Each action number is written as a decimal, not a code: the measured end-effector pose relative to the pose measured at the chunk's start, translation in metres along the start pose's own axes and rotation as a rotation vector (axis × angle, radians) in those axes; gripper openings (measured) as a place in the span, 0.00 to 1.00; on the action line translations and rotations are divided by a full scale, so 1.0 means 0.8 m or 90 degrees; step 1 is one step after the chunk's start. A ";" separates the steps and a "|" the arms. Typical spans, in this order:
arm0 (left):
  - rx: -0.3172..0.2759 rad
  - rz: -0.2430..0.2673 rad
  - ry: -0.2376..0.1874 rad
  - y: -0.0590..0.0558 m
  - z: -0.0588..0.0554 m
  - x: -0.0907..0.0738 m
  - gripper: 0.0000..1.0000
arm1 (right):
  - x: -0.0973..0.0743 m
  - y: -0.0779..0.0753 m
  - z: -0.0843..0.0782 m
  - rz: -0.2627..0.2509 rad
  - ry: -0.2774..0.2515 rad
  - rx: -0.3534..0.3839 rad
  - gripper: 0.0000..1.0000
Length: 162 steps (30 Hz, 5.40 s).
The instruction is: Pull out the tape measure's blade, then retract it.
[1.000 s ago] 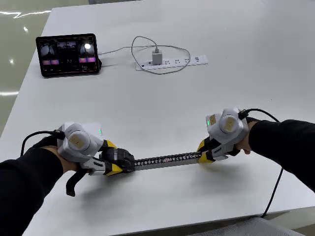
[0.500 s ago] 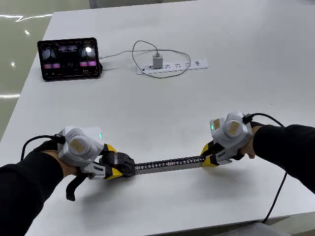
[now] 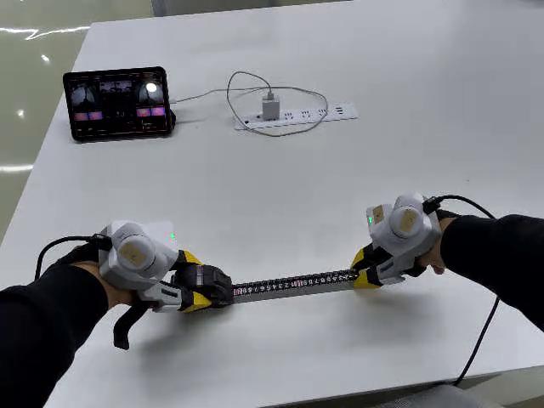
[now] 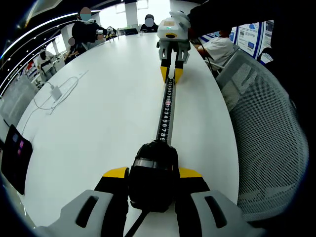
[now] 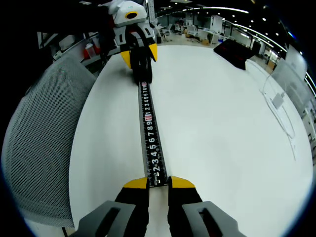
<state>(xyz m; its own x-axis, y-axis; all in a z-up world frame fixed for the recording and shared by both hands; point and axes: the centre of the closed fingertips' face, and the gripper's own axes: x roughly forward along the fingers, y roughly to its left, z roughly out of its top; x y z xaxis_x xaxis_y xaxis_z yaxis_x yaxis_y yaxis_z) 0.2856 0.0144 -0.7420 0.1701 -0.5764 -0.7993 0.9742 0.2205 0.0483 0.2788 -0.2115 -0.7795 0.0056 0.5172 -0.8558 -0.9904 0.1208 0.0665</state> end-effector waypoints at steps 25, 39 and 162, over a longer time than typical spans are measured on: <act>0.002 0.001 -0.001 0.000 0.000 0.000 0.30 | -0.009 -0.002 -0.017 -0.007 0.006 0.009 0.10; 0.001 0.002 -0.001 -0.001 0.001 -0.001 0.30 | -0.013 -0.003 -0.022 -0.009 0.009 0.012 0.10; -0.253 0.125 -0.080 -0.003 -0.017 -0.059 0.99 | -0.072 0.028 -0.036 -0.157 -0.118 0.204 0.99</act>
<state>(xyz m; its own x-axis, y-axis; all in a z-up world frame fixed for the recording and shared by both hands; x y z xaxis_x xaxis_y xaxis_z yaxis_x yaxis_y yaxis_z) 0.2732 0.0517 -0.7127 0.3861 -0.5796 -0.7176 0.7934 0.6055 -0.0622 0.2524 -0.2631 -0.7436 0.2895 0.5796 -0.7617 -0.8638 0.5011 0.0530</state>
